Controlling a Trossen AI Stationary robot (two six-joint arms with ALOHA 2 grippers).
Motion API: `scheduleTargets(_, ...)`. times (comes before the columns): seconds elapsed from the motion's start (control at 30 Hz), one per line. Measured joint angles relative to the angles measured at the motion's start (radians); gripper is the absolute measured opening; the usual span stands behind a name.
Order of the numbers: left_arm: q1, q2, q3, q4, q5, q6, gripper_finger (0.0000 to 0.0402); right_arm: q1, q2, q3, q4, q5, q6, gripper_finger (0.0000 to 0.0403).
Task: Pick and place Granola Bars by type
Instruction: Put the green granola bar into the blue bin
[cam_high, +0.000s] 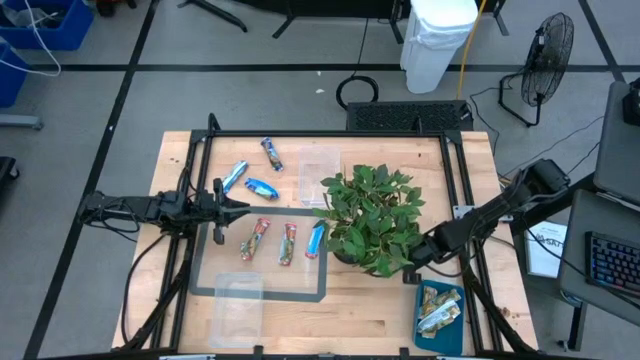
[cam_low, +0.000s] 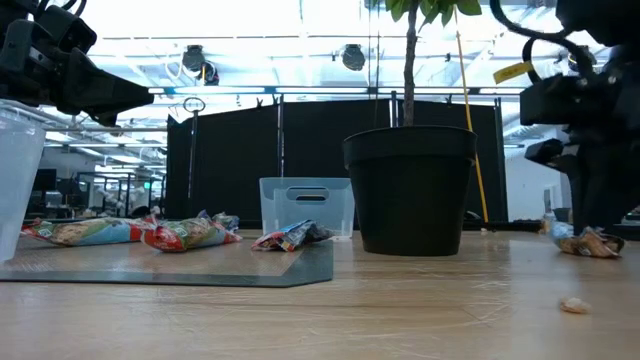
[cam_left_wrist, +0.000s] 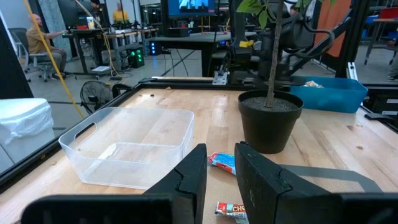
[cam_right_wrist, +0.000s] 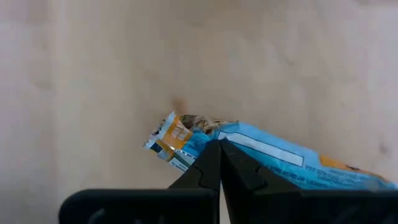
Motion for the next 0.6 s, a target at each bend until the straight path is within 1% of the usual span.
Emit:
scheduleTargets(0.1, 0.0, 0.0, 0.0, 0.0, 0.0, 0.0, 0.0088, -0.007, -0.02, 0.0, -0.05, 0.032, 0.018, 0.0)
scheduleTargets(0.23, 0.0, 0.0, 0.0, 0.0, 0.0, 0.0, 0.0088, -0.01, -0.055, 0.0, -0.031, 0.066, -0.008, 0.0)
scheduleTargets(0.3, 0.0, 0.0, 0.0, 0.0, 0.0, 0.0, 0.0088, -0.01, -0.087, 0.0, -0.024, 0.09, -0.033, 0.0)
scheduleTargets(0.43, 0.0, 0.0, 0.0, 0.0, 0.0, 0.0, 0.0088, -0.023, -0.184, 0.0, -0.068, 0.163, -0.052, 0.0)
scheduleTargets(0.53, 0.0, 0.0, 0.0, 0.0, 0.0, 0.0, 0.0088, -0.043, -0.257, 0.0, -0.144, 0.221, -0.003, 0.0)
scheduleTargets(0.6, 0.0, 0.0, 0.0, 0.0, 0.0, 0.0, 0.0088, -0.062, -0.296, 0.0, -0.202, 0.239, 0.042, 0.0)
